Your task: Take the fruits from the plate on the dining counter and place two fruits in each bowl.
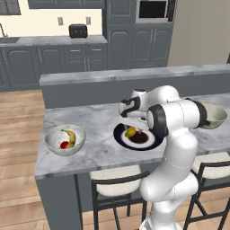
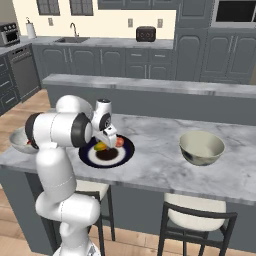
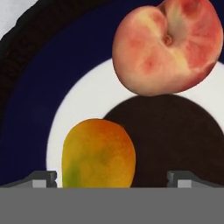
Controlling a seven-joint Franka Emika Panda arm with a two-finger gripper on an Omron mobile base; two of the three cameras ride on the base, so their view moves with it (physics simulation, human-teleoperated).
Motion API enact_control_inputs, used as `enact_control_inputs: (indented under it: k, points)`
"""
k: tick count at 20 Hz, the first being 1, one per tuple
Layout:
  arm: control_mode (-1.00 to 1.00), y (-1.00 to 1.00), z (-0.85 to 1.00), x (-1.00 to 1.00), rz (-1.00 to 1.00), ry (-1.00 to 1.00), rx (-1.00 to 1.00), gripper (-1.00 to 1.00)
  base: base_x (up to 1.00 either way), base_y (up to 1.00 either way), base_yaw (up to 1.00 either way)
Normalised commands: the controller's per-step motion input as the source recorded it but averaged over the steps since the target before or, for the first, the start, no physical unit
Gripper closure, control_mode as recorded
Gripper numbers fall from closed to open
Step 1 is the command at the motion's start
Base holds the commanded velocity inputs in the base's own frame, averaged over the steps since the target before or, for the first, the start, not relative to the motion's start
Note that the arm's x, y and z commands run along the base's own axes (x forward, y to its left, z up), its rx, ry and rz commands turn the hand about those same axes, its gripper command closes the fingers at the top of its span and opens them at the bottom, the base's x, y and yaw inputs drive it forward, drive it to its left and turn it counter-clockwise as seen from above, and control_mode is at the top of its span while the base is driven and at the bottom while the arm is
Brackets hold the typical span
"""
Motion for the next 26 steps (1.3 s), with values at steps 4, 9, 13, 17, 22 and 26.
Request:
enact_control_inputs:
  k: [4, 9, 13, 17, 22, 26]
  points:
    - [-1.0, 0.0, -0.13, 0.0, 0.0, 0.0, 0.0, -1.0, 0.0, 0.0, 0.0]
    - [-1.0, 0.02, -0.04, 0.06, 0.0, 0.0, 0.0, -1.0, 0.0, 0.0, 0.0]
    - [-1.0, 0.04, -0.02, 0.01, 0.0, 0.0, 0.0, -1.0, 0.0, 0.0, 0.0]
    - [-1.0, 0.17, -0.05, 0.0, 0.0, 0.0, 0.0, 1.0, 0.0, 0.0, 0.0]
    - [-1.0, 0.04, -0.03, 0.0, 0.0, 0.0, 0.0, 1.0, 0.0, 0.0, 0.0]
    - [-1.0, -0.08, 0.06, -0.13, 0.0, -0.04, 0.0, 1.0, 0.0, 0.0, 0.0]
